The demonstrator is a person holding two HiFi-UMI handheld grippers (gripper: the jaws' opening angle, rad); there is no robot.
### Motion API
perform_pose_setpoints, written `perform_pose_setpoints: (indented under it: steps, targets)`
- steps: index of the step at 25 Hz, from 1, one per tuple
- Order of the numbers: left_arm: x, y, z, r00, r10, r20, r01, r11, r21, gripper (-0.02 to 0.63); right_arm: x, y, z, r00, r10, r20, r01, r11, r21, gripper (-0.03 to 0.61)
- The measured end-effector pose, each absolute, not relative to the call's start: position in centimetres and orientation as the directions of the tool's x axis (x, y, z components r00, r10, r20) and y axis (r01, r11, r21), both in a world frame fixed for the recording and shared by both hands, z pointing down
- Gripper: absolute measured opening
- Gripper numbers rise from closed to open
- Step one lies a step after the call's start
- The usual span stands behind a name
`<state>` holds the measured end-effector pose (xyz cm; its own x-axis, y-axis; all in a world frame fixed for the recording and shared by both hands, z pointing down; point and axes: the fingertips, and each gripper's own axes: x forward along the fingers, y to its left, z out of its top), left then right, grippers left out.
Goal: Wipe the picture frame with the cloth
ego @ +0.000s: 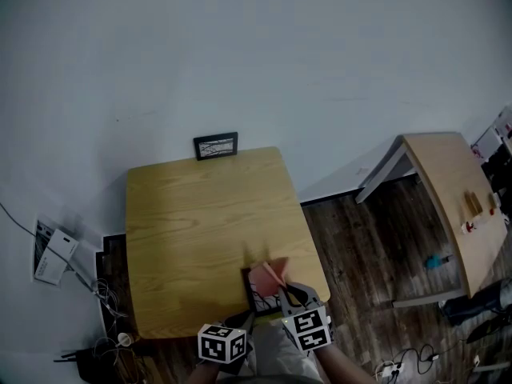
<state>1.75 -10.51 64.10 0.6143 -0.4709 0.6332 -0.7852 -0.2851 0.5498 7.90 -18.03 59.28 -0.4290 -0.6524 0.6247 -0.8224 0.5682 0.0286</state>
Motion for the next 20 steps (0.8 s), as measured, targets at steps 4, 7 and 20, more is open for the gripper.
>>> perform_pose_setpoints:
  steps: [4, 7, 20]
  targets:
    - [1.1, -10.2, 63.6, 0.611, -0.485, 0.626, -0.787, -0.282, 0.549, 0.005, 6.8, -16.5, 58.0, -0.464, -0.655, 0.596, -0.817, 0.577, -0.003, 0.009]
    - [0.4, -10.0, 63.5, 0.601, -0.496, 0.627, -0.794, -0.275, 0.543, 0.005, 5.9, -15.2, 58.0, -0.488, -0.638, 0.596, -0.804, 0.594, -0.023, 0.009]
    - [-1.2, -9.1, 63.7, 0.574, -0.511, 0.64, -0.811, -0.247, 0.53, 0.005, 5.8, -11.4, 64.3, -0.444, -0.529, 0.724, -0.784, 0.62, -0.028, 0.009]
